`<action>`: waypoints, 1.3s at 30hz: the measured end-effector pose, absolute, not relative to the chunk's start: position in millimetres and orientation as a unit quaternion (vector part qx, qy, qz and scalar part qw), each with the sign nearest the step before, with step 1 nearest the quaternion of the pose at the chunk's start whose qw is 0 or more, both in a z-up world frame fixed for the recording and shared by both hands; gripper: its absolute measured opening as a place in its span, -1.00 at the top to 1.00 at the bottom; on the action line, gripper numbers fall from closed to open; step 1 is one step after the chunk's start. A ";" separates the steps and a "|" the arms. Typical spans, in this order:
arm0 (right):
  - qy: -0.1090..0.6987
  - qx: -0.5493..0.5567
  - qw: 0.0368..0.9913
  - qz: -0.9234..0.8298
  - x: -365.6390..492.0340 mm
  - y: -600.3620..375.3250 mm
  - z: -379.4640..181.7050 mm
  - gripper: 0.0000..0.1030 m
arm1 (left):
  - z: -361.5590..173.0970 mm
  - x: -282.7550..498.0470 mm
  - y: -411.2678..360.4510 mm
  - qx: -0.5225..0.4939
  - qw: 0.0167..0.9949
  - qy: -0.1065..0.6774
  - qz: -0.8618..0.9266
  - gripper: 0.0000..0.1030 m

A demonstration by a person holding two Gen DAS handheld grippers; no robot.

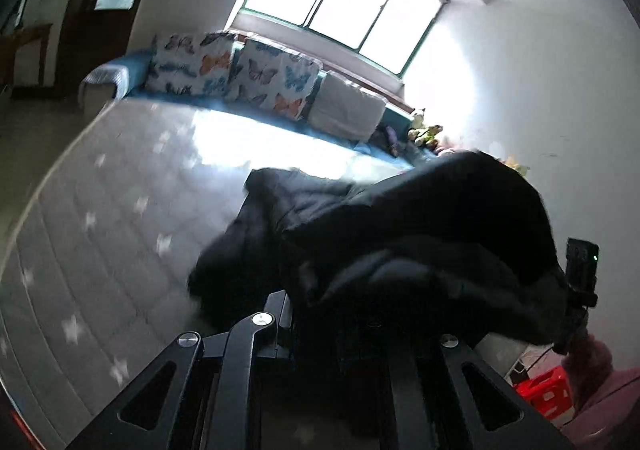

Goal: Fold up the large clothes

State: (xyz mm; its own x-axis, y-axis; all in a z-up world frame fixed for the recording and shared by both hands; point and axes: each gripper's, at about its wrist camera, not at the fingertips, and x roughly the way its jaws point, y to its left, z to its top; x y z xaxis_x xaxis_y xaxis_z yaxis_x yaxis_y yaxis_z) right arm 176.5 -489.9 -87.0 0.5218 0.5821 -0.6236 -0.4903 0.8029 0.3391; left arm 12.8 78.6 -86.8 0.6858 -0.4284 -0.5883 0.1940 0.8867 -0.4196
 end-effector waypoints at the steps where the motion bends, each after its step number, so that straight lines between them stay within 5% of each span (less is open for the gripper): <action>1: 0.380 0.055 0.872 0.305 172.5 -488.4 -94.3 0.56 | -97.5 8.0 79.7 -0.174 0.900 0.361 -0.171 0.74; 8: 0.371 0.043 0.876 0.304 164.8 -490.9 -117.7 0.55 | -125.3 -2.3 90.2 -0.156 0.896 0.392 -0.138 0.72; 17: 0.377 0.012 0.874 0.307 153.6 -489.5 -130.8 0.55 | -48.5 -32.2 136.3 -0.193 0.918 0.344 -0.046 0.72; 28: 0.364 -0.028 0.883 0.296 141.2 -482.3 -134.3 0.55 | -14.8 126.7 -20.7 -0.185 0.869 0.421 -0.186 0.71; 39: 0.354 -0.045 0.888 0.290 134.7 -479.5 -135.3 0.55 | -117.0 257.6 -112.9 -0.138 0.820 0.529 -0.166 0.72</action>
